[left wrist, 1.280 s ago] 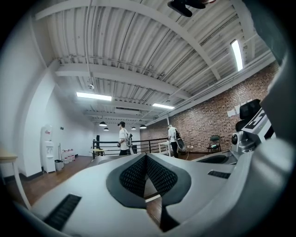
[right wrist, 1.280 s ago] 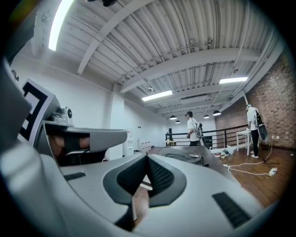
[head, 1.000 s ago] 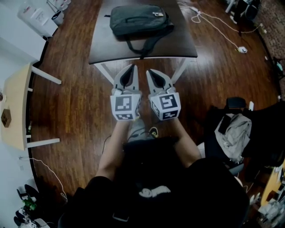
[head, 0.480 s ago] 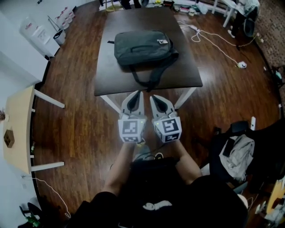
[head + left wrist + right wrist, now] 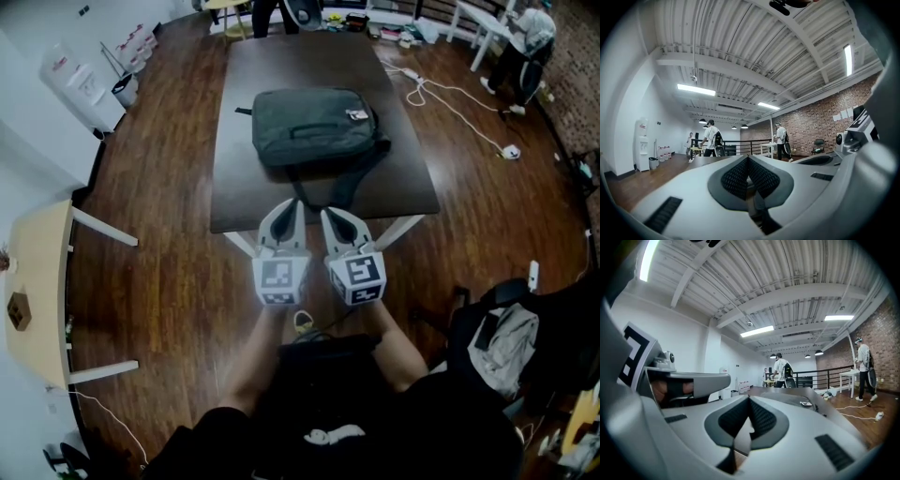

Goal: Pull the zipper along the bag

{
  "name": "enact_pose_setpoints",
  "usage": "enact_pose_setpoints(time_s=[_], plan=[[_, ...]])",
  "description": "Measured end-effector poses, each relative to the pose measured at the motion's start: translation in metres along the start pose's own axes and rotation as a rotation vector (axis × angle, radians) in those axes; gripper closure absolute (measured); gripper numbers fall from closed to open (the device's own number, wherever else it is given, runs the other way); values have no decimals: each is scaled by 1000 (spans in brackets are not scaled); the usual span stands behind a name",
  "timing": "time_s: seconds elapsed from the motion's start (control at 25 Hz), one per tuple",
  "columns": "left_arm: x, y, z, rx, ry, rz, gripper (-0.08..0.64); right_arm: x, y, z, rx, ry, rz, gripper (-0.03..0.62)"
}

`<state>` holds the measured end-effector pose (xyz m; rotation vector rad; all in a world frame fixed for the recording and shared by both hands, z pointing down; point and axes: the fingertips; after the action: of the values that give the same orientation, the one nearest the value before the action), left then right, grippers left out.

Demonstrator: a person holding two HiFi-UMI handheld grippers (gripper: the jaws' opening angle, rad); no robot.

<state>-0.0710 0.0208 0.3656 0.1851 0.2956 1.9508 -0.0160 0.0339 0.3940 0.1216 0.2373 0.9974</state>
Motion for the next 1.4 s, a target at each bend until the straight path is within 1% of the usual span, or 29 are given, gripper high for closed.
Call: enact_pose_setpoints(time_s=[0.08, 0.28, 0.44, 0.64, 0.88, 1.12, 1.4], plan=[[-3, 8, -2, 3, -4, 4, 563, -10, 3, -3, 4, -1, 4, 572], [-3, 23, -3, 17, 19, -2, 563, -20, 5, -7, 3, 8, 13, 572], [-14, 31, -15, -8, 12, 2, 563, -33, -2, -18, 9, 3, 25, 572], [-29, 36, -11, -1, 13, -17, 562, -45, -10, -9, 13, 14, 8, 572], [-62, 41, -12, -16, 9, -33, 562, -70, -34, -7, 18, -12, -7, 572], [-110, 40, -14, -37, 15, -52, 563, -97, -73, -4, 13, -19, -23, 572], [-154, 51, -14, -53, 18, -93, 562, -134, -100, 3, -3, -28, -65, 572]])
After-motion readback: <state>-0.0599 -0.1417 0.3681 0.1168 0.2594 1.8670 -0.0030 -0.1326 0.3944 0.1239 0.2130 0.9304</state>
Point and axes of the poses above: the fingertips, and each gripper's own axes: x backward along the fingers, y to its left, z out of its underside, and after that the axes turned 14 degrees about x, right-handed
